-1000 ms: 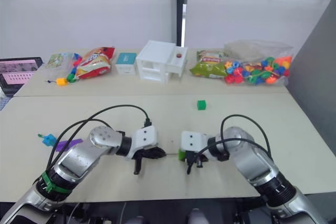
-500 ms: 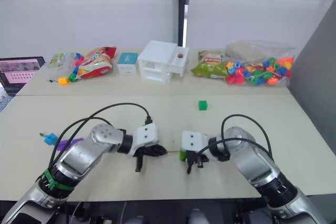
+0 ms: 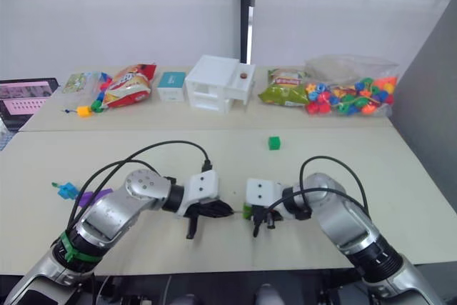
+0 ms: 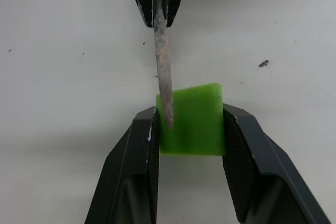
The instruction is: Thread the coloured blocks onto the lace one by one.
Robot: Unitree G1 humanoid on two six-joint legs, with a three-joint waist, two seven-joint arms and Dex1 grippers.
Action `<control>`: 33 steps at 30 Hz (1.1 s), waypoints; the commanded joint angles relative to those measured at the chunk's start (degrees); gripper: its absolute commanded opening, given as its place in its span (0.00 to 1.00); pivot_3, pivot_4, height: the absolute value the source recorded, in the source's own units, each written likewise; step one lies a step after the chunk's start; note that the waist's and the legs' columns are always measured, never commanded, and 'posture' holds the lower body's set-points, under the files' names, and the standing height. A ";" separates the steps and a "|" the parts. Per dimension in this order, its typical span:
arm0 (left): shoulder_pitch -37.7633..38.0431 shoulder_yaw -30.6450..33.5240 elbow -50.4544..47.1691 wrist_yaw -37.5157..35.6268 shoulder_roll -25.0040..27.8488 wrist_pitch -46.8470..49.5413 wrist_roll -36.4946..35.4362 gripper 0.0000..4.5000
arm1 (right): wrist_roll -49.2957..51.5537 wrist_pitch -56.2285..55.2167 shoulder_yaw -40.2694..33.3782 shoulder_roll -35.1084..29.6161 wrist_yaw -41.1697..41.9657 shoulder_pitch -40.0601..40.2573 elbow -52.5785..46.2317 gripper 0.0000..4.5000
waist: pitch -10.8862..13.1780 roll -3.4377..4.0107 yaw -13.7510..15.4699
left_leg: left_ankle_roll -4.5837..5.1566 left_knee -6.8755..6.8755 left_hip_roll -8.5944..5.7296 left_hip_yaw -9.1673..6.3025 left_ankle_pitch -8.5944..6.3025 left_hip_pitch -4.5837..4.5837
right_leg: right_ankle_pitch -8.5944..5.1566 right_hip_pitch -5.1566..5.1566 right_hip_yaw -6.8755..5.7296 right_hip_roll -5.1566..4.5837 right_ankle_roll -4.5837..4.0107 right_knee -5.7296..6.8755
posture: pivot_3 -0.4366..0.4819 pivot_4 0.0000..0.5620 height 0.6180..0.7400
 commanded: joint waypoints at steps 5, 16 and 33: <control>-0.47 0.41 -0.26 0.00 2.15 -1.11 0.60 0.00 | 0.65 1.27 2.78 -0.55 1.14 1.48 -0.35 0.25 | 0.00 0.00 -0.05 | 0.00 0.00 0.00 0.00 0.00 0.00 | 0.00 -0.01 0.00 0.00 0.00 0.00 | 0.48 0.27 1.00; -2.40 1.35 -7.80 3.89 4.89 16.88 -2.55 0.00 | 0.23 3.81 3.81 0.60 -1.53 2.68 -4.09 0.25 | -0.01 -0.03 -0.42 | 0.00 0.01 0.02 -0.01 0.00 0.01 | 0.00 -0.01 0.00 0.03 0.01 0.02 | 0.48 0.27 1.00; -5.64 -2.09 -7.21 6.64 3.74 20.71 -4.20 0.00 | -0.28 6.10 5.23 0.50 -3.21 3.34 -6.04 0.25 | -0.01 -0.03 -0.36 | 0.00 -0.02 0.02 -0.01 0.00 0.00 | 0.00 -0.03 0.00 0.04 0.00 0.01 | 0.48 0.27 1.00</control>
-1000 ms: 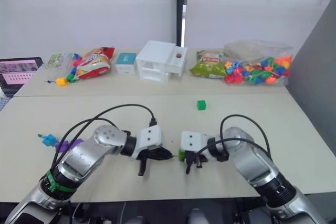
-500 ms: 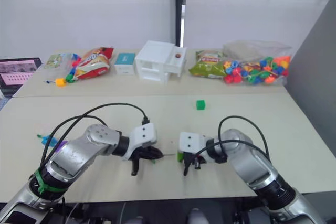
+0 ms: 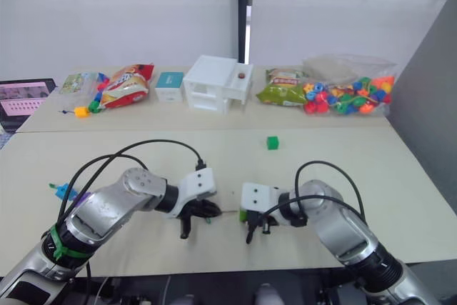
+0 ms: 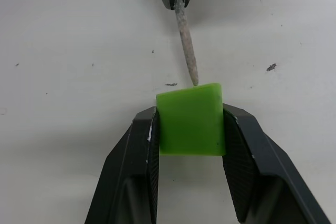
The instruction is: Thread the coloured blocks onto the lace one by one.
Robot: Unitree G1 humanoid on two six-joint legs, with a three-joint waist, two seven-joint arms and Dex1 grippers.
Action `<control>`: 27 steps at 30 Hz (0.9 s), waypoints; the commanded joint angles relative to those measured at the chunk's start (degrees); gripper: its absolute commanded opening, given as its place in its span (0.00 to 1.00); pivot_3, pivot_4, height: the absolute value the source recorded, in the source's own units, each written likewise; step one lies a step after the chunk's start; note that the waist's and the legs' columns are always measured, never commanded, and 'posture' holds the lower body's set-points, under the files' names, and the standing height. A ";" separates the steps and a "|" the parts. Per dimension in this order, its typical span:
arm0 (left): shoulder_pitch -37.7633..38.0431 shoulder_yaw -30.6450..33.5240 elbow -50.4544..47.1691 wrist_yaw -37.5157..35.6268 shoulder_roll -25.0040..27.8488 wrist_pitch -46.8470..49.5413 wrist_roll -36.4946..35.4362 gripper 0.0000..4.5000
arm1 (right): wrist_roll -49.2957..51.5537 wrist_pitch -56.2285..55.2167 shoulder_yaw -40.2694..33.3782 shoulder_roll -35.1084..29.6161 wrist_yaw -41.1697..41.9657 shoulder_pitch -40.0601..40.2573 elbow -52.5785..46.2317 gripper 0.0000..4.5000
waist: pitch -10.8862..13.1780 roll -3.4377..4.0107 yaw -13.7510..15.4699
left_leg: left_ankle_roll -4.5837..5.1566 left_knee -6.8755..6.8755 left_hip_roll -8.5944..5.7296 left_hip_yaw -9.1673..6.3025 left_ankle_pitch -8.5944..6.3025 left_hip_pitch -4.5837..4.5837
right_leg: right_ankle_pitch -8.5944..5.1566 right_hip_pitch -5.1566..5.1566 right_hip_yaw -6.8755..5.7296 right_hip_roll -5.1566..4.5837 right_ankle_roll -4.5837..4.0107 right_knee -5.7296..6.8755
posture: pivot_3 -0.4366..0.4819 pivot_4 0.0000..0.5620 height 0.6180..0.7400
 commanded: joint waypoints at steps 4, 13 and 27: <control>-1.30 -0.27 -1.57 0.60 -0.05 0.92 -1.15 0.00 | 0.26 1.45 4.11 0.06 0.81 0.77 -0.33 0.25 | 0.00 0.00 -0.04 | 0.00 0.00 0.00 0.00 0.00 0.00 | 0.00 -0.01 0.00 0.00 0.00 0.00 | 0.48 0.27 1.00; -2.74 -2.06 -0.74 1.93 -1.23 2.01 -1.53 0.00 | 0.40 1.94 4.47 0.24 0.61 0.19 -0.32 0.25 | 0.00 0.00 -0.08 | 0.00 0.00 0.00 0.00 0.00 0.00 | 0.00 0.00 0.00 0.01 0.00 0.00 | 0.48 0.27 1.00; -3.92 -2.47 1.31 4.92 -6.66 4.75 -3.68 0.00 | 0.74 3.11 4.77 0.17 -0.04 0.00 -1.04 0.25 | -0.02 0.00 0.16 | 0.00 0.02 -0.02 0.00 0.00 0.02 | 0.00 0.05 0.00 -0.01 0.00 0.00 | 0.48 0.27 1.00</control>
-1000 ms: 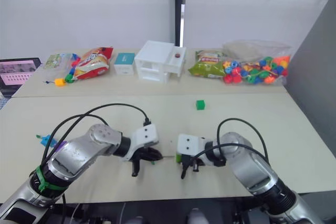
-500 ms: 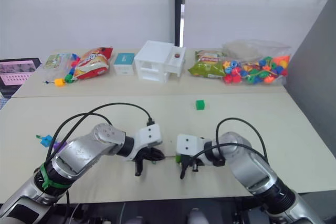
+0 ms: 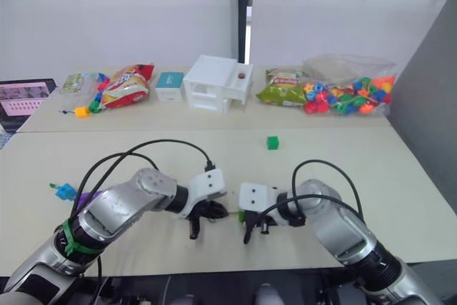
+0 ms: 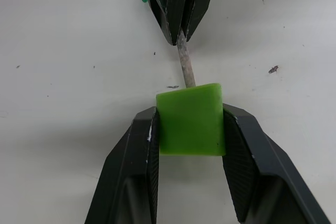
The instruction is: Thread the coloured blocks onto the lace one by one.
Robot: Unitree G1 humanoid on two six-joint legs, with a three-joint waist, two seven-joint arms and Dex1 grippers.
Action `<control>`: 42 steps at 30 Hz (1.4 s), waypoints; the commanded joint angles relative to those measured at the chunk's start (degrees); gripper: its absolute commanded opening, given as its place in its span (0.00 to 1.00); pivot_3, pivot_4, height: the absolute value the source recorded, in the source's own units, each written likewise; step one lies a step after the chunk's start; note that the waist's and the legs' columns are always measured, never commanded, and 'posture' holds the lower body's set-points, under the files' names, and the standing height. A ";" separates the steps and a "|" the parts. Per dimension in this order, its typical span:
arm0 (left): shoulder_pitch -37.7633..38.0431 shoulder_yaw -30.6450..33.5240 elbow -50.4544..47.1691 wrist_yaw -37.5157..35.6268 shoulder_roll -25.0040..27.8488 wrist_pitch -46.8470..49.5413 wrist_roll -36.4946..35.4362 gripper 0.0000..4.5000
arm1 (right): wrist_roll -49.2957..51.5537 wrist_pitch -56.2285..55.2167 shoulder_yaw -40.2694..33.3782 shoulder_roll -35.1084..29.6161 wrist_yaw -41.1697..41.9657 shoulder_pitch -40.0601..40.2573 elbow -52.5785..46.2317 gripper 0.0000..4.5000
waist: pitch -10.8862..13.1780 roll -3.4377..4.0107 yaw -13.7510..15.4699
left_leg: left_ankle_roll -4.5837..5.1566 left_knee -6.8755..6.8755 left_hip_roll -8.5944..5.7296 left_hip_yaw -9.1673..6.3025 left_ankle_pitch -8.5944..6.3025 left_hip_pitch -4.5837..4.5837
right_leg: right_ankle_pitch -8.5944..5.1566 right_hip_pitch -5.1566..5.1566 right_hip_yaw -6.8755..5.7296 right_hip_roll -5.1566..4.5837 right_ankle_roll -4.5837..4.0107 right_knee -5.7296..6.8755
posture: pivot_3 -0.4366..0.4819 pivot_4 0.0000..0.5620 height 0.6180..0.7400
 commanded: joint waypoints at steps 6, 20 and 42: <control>0.21 2.34 0.54 0.18 -6.40 -2.56 -3.52 0.00 | 0.81 1.30 3.41 0.67 0.17 1.21 -0.12 0.25 | -0.05 -0.02 0.60 | 0.00 0.08 -0.03 -0.03 0.00 0.11 | 0.00 0.31 -0.01 -0.03 0.01 -0.11 | 0.48 0.27 1.00; 3.21 6.82 2.38 -3.55 -9.39 -10.59 -6.49 0.00 | 0.95 1.72 3.37 0.73 -0.27 1.37 -0.19 0.25 | -0.05 -0.03 1.31 | 0.00 0.07 -0.02 -0.06 0.00 0.43 | -0.02 0.75 -0.04 -0.03 0.04 -0.37 | 0.48 0.27 1.00; 4.12 7.59 3.03 -9.33 -5.61 -18.53 -4.23 0.00 | 0.87 2.12 3.47 0.75 -1.06 1.84 -0.61 0.25 | -0.04 -0.03 0.88 | 0.01 -0.02 -0.01 -0.09 -0.01 0.33 | -0.02 0.59 -0.05 -0.01 0.04 -0.37 | 0.48 0.27 1.00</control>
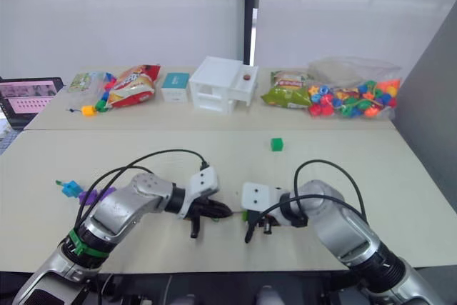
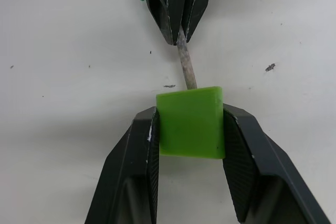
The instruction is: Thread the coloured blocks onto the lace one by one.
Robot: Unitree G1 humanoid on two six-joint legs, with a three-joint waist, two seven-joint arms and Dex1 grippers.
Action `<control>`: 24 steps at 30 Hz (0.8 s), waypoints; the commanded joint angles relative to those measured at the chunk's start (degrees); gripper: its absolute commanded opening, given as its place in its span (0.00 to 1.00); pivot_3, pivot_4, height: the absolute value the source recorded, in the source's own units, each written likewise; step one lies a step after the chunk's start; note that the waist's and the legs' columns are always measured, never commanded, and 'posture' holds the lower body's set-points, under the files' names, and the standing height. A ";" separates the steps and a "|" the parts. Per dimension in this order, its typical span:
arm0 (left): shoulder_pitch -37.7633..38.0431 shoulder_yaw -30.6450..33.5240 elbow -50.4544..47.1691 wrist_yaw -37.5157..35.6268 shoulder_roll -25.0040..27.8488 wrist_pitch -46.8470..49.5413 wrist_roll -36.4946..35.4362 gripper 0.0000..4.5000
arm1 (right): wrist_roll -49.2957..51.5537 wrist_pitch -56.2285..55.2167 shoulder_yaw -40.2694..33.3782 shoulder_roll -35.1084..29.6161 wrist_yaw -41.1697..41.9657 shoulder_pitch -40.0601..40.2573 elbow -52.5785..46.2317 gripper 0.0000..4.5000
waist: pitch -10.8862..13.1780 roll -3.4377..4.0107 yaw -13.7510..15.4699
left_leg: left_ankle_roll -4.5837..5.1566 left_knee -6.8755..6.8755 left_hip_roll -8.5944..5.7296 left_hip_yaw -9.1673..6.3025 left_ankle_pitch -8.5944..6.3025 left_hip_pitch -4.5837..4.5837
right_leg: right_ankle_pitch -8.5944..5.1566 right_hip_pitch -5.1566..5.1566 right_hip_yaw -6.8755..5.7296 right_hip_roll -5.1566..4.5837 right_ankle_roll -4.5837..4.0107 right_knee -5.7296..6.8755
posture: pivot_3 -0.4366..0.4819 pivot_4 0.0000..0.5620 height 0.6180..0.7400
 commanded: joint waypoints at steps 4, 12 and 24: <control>-2.36 1.33 -6.77 -1.76 -2.88 -2.34 -4.37 0.00 | 0.82 0.35 3.58 1.22 0.19 1.31 0.44 0.25 | 0.00 0.00 -0.02 | 0.00 0.00 0.00 0.00 0.00 0.00 | 0.00 0.00 0.00 0.00 0.00 0.00 | 0.48 0.27 1.00; -1.84 2.42 -7.43 -2.39 -1.32 -3.27 -4.62 0.37 | 0.83 0.47 3.64 0.97 0.16 1.49 0.17 0.25 | 0.00 -0.05 -0.34 | 0.00 0.00 0.01 -0.01 0.00 0.01 | 0.00 0.03 -0.02 -0.01 0.00 -0.02 | 0.48 0.27 1.00; 0.55 4.84 -7.22 -5.84 8.55 -6.40 -4.97 0.52 | 1.07 0.33 3.27 0.56 -0.14 1.76 0.31 0.25 | -0.01 -0.02 -0.96 | 0.00 -0.12 0.03 -0.02 0.00 0.10 | -0.01 0.04 -0.02 0.02 0.00 0.00 | 0.48 0.27 1.00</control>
